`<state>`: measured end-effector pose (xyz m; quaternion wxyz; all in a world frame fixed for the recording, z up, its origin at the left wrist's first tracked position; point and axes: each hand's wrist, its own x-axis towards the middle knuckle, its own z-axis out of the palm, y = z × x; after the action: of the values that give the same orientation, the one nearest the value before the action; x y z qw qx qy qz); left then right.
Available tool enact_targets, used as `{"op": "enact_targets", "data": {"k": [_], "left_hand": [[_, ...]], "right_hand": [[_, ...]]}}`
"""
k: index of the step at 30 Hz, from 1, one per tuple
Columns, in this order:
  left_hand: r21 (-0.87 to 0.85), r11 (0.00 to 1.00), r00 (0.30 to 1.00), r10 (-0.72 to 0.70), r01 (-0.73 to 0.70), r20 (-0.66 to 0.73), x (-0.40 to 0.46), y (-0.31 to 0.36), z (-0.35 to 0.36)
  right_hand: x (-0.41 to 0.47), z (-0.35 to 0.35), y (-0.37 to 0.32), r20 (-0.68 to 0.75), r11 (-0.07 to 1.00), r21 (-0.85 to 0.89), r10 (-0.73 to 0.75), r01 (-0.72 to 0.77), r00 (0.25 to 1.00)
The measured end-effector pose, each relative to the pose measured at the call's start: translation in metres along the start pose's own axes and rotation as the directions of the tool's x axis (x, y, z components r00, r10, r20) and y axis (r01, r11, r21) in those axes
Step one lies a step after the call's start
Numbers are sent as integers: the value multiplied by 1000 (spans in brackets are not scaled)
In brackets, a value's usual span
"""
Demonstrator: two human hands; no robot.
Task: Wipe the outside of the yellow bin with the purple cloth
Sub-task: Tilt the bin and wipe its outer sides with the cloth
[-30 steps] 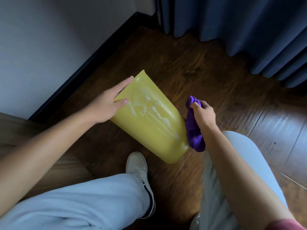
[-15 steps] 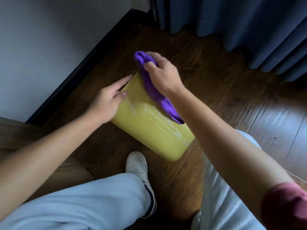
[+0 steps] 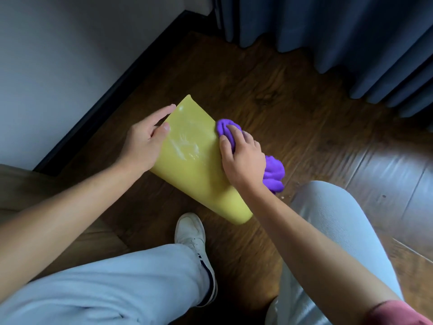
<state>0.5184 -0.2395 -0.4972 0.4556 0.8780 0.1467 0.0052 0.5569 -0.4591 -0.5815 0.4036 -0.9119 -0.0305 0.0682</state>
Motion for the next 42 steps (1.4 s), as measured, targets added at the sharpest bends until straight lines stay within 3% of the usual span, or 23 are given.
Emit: {"op": "enact_targets", "data": {"k": [4, 11, 13, 16, 18, 24, 30, 34, 38, 42], "left_hand": [[-38, 997, 998, -61, 60, -26, 11, -7, -8], [-20, 997, 997, -79, 78, -18, 20, -19, -14], [-20, 996, 996, -86, 86, -26, 20, -21, -15], [-35, 993, 992, -117, 116, -47, 17, -23, -17], [-65, 987, 986, -149, 144, -78, 14, -23, -19], [-153, 970, 979, -199, 191, -40, 11, -16, -14], [-163, 974, 988, -157, 155, 2, 10, 0, -3], [-150, 977, 987, -158, 152, -34, 12, 10, 4], [-117, 988, 989, -109, 97, -97, 13, 9, 12], [-98, 993, 993, -71, 63, -91, 12, 8, 17]], "right_hand": [[-9, 3, 34, -34, 992, -64, 110, -112, 993], [-18, 4, 81, -64, 947, 52, 321, -318, 945], [-15, 4, 90, -29, 903, 128, 416, -409, 909], [-11, 3, 102, 21, 756, 304, 602, -579, 798], [-12, 1, 102, -9, 699, 384, 657, -604, 754], [1, -26, 55, -193, 898, 304, 386, -319, 902], [9, -41, -42, -163, 915, 399, 133, -58, 978], [2, -24, -99, -158, 883, 458, -38, 107, 987], [0, 1, -122, -143, 901, 420, -51, 107, 988], [-3, 16, -117, -234, 937, 312, -88, 161, 968]]}}
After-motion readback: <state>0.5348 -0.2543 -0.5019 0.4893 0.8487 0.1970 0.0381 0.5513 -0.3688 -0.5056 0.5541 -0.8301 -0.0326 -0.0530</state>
